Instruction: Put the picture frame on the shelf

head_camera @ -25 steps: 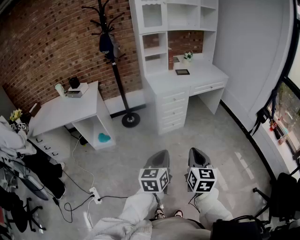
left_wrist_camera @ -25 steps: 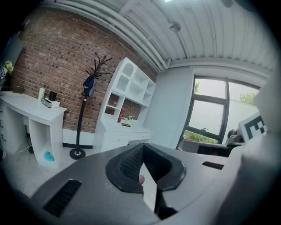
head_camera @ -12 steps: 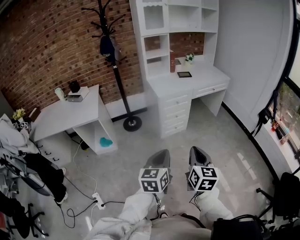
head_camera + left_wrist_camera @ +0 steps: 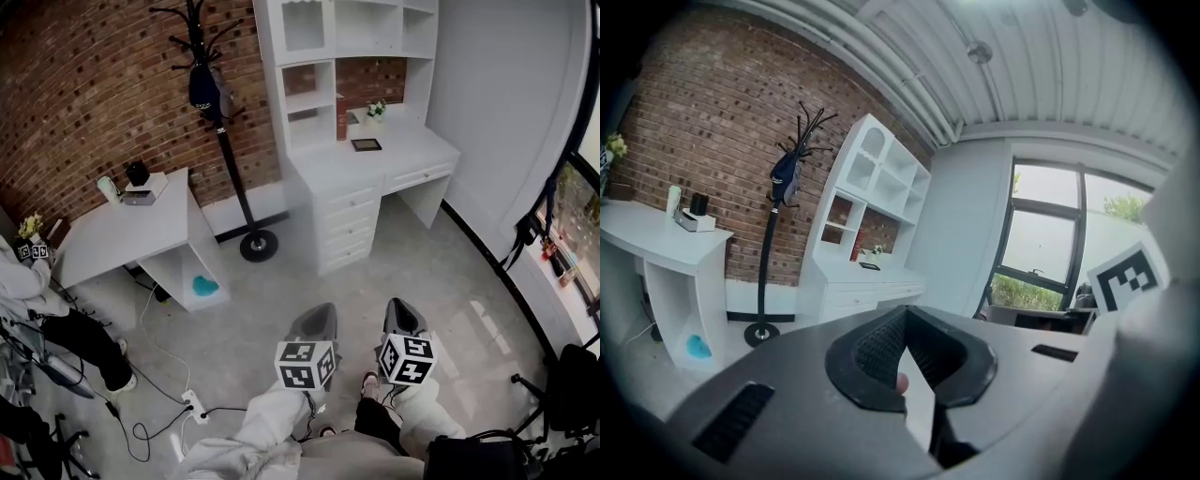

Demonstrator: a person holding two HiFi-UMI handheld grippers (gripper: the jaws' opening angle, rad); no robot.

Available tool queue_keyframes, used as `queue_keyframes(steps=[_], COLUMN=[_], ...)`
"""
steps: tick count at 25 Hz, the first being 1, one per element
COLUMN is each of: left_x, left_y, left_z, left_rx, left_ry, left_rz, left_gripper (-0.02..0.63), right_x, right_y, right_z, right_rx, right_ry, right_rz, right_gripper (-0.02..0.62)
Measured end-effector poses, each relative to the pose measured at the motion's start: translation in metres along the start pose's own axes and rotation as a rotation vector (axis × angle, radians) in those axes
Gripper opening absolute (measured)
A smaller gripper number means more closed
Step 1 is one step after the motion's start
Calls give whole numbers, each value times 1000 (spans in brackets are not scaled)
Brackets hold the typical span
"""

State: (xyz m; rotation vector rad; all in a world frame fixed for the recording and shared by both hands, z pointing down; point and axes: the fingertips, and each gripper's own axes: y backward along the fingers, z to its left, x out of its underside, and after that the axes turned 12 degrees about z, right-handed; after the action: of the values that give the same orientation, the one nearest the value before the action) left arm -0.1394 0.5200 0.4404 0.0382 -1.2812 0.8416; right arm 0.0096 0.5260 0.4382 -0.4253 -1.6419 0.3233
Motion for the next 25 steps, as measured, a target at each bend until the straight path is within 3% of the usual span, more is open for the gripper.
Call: queue_keyframes(steps=[11, 25], left_x=[-48, -113], left_y=[-103, -262], left_z=[19, 11], left_rx=[-33, -51], left_ry=[24, 55], left_rz=[-3, 15], left_gripper=[3, 3], right_x=[-46, -105], right_y=[-110, -240], right_z=[-40, -141], right_rx=[-47, -74], right_ry=[38, 28], right_rz=[43, 113], right_gripper=[25, 25])
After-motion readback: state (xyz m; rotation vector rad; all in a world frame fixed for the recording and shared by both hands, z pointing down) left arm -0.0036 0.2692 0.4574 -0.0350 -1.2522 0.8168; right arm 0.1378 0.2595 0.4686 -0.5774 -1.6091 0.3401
